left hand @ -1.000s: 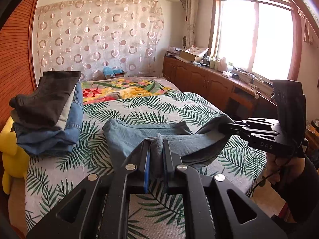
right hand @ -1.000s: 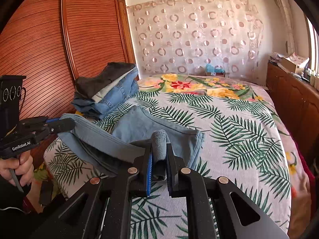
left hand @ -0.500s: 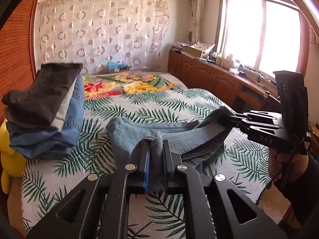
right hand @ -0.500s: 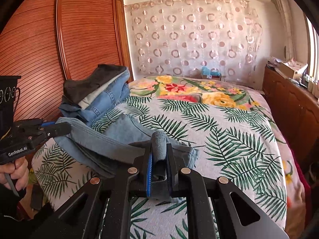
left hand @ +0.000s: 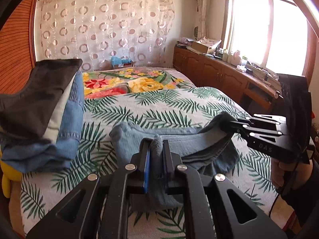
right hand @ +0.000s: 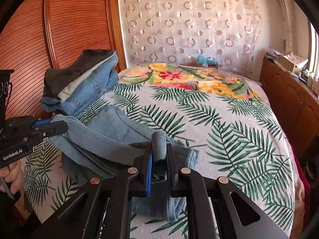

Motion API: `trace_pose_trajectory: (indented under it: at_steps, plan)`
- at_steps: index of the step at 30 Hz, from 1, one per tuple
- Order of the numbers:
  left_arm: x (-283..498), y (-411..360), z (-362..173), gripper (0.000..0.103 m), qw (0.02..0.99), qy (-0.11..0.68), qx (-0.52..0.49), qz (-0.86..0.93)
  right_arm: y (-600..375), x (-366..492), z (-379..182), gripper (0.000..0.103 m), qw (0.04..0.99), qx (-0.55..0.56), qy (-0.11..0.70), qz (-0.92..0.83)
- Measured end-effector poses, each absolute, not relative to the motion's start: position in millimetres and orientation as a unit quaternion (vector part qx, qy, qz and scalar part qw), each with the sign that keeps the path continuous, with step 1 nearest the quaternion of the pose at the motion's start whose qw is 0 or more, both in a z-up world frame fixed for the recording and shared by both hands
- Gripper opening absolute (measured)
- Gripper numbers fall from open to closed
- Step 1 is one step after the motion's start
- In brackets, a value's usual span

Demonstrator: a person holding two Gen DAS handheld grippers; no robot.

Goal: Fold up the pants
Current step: 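Press the folded hem down with both grippers, then open them, then move both grippers to the folded edge of the shorts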

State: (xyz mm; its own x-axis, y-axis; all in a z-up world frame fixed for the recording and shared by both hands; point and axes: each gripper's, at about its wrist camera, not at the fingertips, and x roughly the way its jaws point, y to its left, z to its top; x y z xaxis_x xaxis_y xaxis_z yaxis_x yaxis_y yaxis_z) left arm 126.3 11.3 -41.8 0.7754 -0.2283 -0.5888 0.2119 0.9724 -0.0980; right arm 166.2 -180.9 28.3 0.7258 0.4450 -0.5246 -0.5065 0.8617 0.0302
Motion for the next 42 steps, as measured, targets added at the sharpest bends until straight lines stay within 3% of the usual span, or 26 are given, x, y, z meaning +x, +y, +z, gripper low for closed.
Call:
trace_pose_trajectory:
  at_steps: [8, 11, 13, 15, 21, 27, 37, 39, 42]
  plan:
    - [141.5, 12.9, -59.0, 0.013, 0.936, 0.335, -0.006, -0.104, -171.9, 186.5, 18.3, 0.011, 0.925, -0.054, 0.282, 0.248]
    - [138.8, 15.2, -64.6, 0.029, 0.933, 0.342, -0.009, -0.107, -172.3, 192.2, 13.5, 0.011, 0.923, -0.053, 0.291, 0.247]
    - [134.9, 17.6, -67.5, 0.049, 0.932, 0.346, -0.014, -0.112, -173.8, 194.4, 13.2, 0.012, 0.923, -0.050, 0.292, 0.247]
    - [131.4, 19.2, -69.9, 0.059, 0.928, 0.353, -0.020, -0.121, -175.0, 194.2, 13.8, 0.013, 0.922, -0.050, 0.293, 0.248]
    - [113.8, 26.6, -75.9, 0.064, 0.925, 0.362, -0.029, -0.115, -187.6, 181.8, 21.8, 0.034, 0.931, -0.060, 0.279, 0.228]
    - [101.1, 33.8, -85.2, 0.063, 0.924, 0.364, -0.035, -0.111, -216.7, 158.5, 16.5, 0.036, 0.926, -0.051, 0.288, 0.238]
    - [115.3, 16.9, -105.7, 0.034, 0.907, 0.399, -0.023, -0.131, -213.2, 153.1, -13.6, 0.036, 0.898, -0.051, 0.345, 0.267]
    - [119.0, 16.7, -109.3, 0.022, 0.906, 0.400, -0.024, -0.136, -207.6, 159.8, -18.4, 0.036, 0.894, -0.054, 0.356, 0.266]
    - [118.2, 17.4, -108.0, 0.014, 0.906, 0.399, -0.023, -0.136, -204.0, 167.9, -19.5, 0.036, 0.894, -0.056, 0.357, 0.266]
